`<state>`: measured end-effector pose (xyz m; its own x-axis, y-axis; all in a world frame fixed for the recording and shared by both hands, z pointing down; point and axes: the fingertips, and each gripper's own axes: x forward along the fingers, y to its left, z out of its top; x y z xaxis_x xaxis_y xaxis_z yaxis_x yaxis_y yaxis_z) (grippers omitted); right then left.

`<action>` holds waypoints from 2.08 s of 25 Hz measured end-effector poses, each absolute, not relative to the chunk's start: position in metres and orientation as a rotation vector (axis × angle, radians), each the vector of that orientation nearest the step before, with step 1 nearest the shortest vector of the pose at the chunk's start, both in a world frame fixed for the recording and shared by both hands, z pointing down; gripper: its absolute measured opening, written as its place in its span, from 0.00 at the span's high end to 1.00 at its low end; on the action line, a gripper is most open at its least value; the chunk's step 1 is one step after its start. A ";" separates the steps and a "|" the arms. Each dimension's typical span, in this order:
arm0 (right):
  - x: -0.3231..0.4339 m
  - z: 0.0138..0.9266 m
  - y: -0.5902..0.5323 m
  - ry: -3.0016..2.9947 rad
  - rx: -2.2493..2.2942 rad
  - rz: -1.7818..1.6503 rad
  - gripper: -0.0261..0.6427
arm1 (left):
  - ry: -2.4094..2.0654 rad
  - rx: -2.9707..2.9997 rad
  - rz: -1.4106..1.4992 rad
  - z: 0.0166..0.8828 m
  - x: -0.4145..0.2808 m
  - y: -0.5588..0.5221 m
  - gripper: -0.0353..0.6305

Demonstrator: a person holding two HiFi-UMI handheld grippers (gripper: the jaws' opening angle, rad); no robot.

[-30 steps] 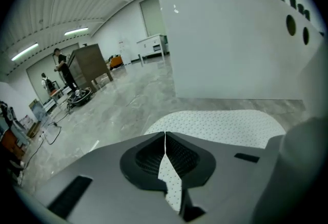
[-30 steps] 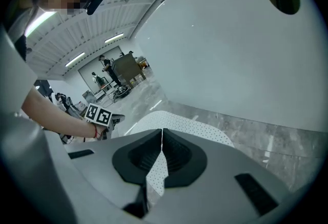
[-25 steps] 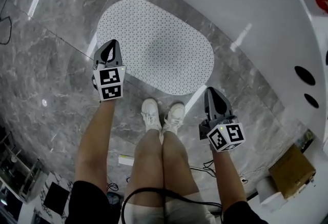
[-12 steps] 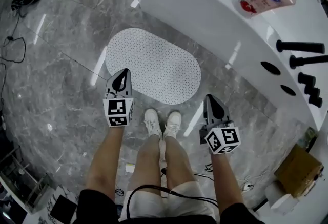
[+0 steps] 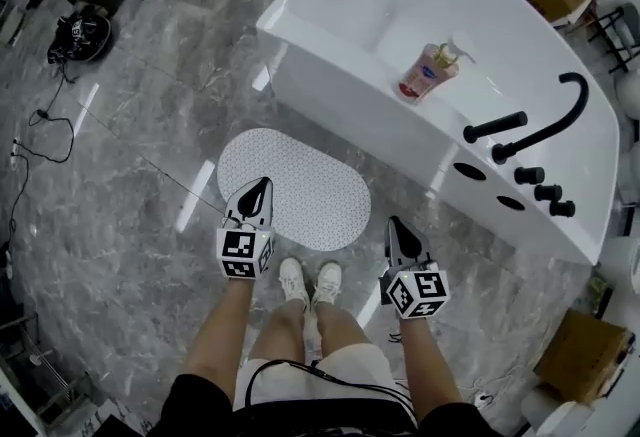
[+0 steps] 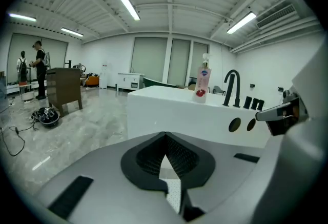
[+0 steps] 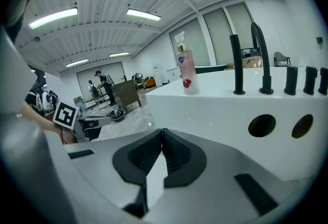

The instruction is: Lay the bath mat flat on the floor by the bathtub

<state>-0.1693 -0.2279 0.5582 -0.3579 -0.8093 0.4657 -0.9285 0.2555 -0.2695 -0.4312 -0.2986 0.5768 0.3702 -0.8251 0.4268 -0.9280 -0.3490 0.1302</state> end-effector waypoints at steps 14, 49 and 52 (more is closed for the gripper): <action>-0.170 0.411 -0.238 -2.445 1.674 0.650 0.92 | -1.370 2.442 0.114 0.393 -0.386 -0.276 0.93; -0.172 0.197 -0.202 -2.603 1.590 0.347 0.92 | -1.456 2.587 -0.033 0.163 -0.397 -0.219 0.93; -0.176 0.198 -0.201 -2.604 1.575 0.342 0.92 | -1.464 2.607 -0.014 0.164 -0.400 -0.218 0.93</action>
<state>-0.1759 -0.2013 0.1982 -0.4687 -0.8645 0.1817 -0.8821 0.4470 -0.1489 -0.4002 -0.2183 0.1635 0.5230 -0.8498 0.0657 -0.8484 -0.5116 0.1361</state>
